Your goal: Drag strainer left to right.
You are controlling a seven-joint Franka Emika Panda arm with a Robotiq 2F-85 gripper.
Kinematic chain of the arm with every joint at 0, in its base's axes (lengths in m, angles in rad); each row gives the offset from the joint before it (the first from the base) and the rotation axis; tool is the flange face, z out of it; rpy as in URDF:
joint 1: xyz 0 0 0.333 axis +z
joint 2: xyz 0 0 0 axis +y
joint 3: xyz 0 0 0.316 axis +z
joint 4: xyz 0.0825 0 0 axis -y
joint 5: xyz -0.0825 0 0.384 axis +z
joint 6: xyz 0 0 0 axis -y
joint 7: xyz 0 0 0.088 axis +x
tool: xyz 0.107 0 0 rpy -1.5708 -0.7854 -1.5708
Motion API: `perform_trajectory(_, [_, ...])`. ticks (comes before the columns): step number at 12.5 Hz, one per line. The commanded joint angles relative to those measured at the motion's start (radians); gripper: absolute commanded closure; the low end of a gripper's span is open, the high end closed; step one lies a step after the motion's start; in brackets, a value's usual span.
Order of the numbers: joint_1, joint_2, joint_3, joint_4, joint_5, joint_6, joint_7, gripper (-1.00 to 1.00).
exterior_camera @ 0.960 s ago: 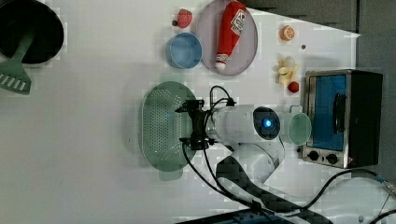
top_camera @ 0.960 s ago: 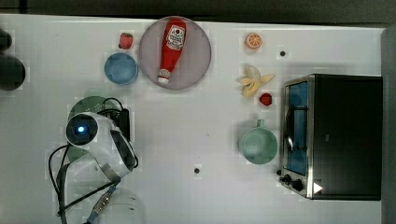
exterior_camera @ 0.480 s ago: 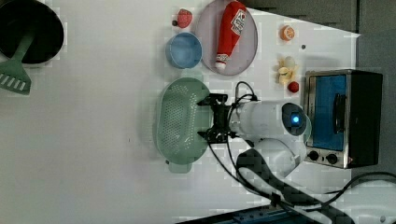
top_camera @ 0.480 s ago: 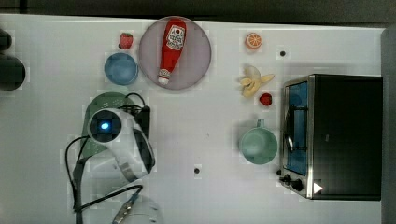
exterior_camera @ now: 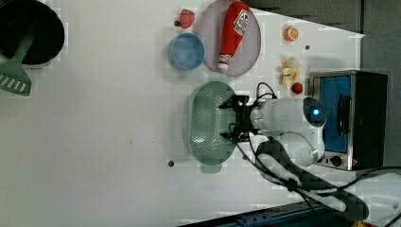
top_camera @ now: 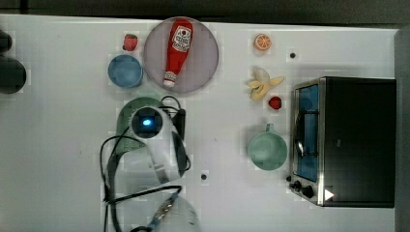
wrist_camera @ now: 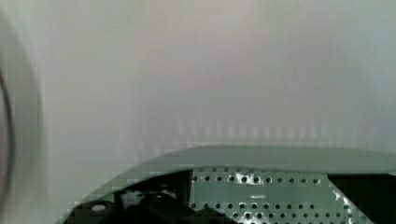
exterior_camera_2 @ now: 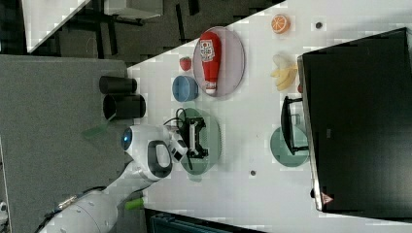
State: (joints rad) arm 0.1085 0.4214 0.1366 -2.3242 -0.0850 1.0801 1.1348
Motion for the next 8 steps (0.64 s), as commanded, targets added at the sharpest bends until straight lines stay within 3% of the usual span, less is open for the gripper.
perform_trajectory(1, [-0.048, -0.029, -0.071, -0.028, -0.005, 0.019, -0.165, -1.0])
perform_trajectory(8, [-0.08, -0.046, -0.196, -0.047, -0.005, 0.022, -0.316, -1.0])
